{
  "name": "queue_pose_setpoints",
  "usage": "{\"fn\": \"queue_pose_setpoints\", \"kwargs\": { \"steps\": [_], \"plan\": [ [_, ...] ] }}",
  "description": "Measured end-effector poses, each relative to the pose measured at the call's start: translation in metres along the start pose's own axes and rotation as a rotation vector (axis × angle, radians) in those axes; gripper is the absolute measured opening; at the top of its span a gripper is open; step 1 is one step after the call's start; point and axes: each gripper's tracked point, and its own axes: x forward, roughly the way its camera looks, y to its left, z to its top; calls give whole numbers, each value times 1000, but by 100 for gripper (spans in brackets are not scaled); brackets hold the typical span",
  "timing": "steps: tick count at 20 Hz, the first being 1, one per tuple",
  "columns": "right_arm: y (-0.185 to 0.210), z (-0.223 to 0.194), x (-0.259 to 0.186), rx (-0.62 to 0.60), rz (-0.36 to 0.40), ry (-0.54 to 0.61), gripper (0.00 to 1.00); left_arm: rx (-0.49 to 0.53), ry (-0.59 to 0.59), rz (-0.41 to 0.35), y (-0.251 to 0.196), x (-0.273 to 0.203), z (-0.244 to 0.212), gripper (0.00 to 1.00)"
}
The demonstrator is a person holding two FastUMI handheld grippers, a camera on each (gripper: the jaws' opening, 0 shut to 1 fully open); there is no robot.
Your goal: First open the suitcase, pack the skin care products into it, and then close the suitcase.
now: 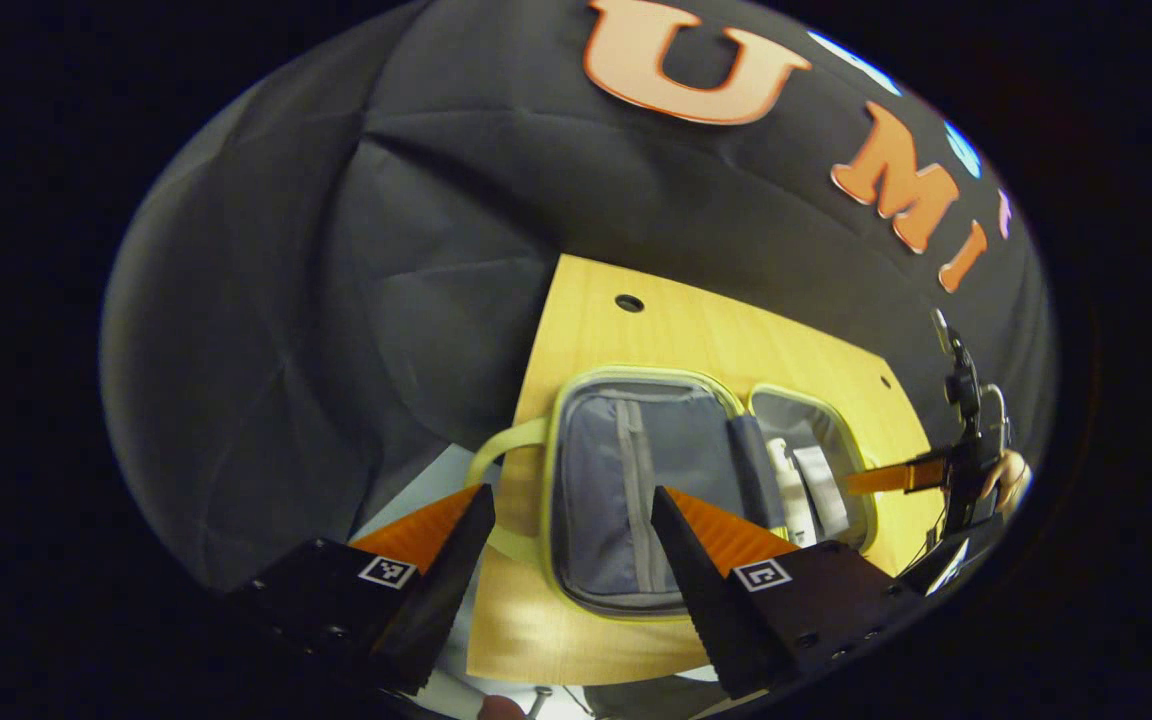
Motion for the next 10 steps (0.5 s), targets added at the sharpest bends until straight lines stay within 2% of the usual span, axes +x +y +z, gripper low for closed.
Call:
{"fn": "queue_pose_setpoints", "kwargs": {
  "steps": [4,10],
  "plan": [
    [1,6,-13,9,-14,-15,96,-102,-19,-36,35,28,6,99],
    [-1,5,-30,44,-45,-34,96,-233,-5,-133,64,77,-10,99]
  ]
}}
